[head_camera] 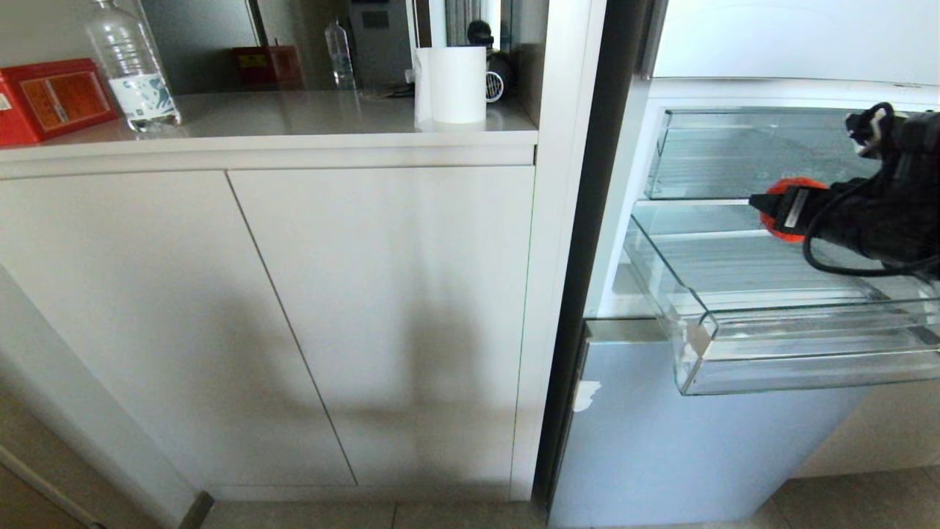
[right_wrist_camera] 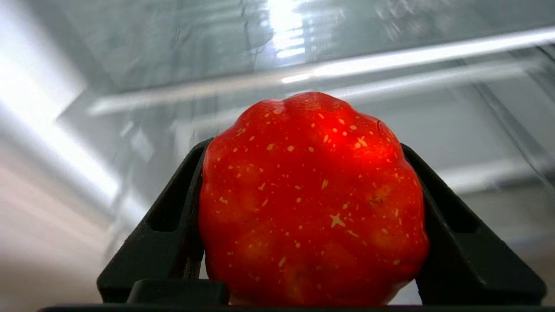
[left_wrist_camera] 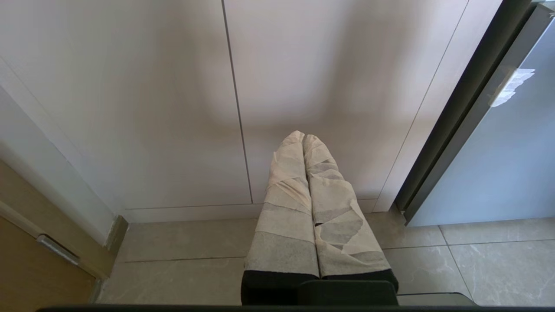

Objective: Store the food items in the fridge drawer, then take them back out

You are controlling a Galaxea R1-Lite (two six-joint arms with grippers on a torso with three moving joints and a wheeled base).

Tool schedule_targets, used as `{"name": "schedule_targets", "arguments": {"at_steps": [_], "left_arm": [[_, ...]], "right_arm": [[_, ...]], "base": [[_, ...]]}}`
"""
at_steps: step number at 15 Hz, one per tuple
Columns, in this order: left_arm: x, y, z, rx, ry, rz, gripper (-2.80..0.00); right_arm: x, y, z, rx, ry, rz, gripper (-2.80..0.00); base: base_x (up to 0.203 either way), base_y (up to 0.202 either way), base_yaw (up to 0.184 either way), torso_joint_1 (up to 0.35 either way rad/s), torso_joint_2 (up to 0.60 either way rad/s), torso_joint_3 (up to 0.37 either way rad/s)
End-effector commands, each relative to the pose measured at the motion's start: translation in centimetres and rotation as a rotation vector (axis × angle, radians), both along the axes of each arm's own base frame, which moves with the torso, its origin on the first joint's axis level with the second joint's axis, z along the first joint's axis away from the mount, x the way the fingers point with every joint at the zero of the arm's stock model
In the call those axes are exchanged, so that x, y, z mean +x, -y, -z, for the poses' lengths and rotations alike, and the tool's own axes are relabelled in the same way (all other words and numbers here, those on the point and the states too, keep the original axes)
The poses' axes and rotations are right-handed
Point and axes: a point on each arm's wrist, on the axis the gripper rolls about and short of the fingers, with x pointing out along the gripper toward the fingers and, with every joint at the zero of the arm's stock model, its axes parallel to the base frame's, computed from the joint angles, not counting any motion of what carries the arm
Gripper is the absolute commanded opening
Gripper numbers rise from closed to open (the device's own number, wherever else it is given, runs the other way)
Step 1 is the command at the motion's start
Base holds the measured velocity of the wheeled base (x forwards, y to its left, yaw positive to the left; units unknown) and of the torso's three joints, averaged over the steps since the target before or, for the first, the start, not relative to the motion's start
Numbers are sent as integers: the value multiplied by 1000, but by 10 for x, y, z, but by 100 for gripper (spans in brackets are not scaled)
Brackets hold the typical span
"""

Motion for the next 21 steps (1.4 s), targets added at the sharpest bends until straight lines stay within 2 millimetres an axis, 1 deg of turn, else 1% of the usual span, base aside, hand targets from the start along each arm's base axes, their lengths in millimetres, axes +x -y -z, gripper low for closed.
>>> {"name": "schedule_targets", "arguments": {"at_steps": [1, 3, 4, 5, 9, 10, 14, 17, 18, 20, 21], "left_arm": [[0, 0, 0, 0, -2, 0, -280], [0, 0, 0, 0, -2, 0, -280], [0, 0, 0, 0, -2, 0, -280], [0, 0, 0, 0, -2, 0, -280], [0, 0, 0, 0, -2, 0, -280], [0, 0, 0, 0, -2, 0, -280], [0, 0, 0, 0, -2, 0, -280], [0, 0, 0, 0, -2, 0, -280], [0, 0, 0, 0, -2, 0, -280], [0, 0, 0, 0, -2, 0, -280], [0, 0, 0, 0, -2, 0, -280]], "right_arm": [[62, 8, 37, 2, -63, 20, -280], [87, 20, 50, 2, -73, 47, -280], [94, 28, 56, 4, -86, 63, -280], [97, 36, 60, 6, -96, 81, -280], [101, 49, 72, 9, -122, 109, -280], [102, 49, 74, 10, -126, 109, 0], [105, 50, 79, 9, -134, 108, 0], [105, 51, 74, 12, -117, 113, 0], [101, 52, 68, 15, -103, 117, 0], [82, 51, 38, 15, -41, 119, 0], [66, 49, 20, 12, -4, 119, -280]], "base": [[0, 0, 0, 0, 0, 0], [0, 0, 0, 0, 0, 0], [0, 0, 0, 0, 0, 0], [0, 0, 0, 0, 0, 0], [0, 0, 0, 0, 0, 0], [0, 0, 0, 0, 0, 0], [0, 0, 0, 0, 0, 0], [0, 0, 0, 0, 0, 0], [0, 0, 0, 0, 0, 0], [0, 0, 0, 0, 0, 0], [0, 0, 0, 0, 0, 0]]}}
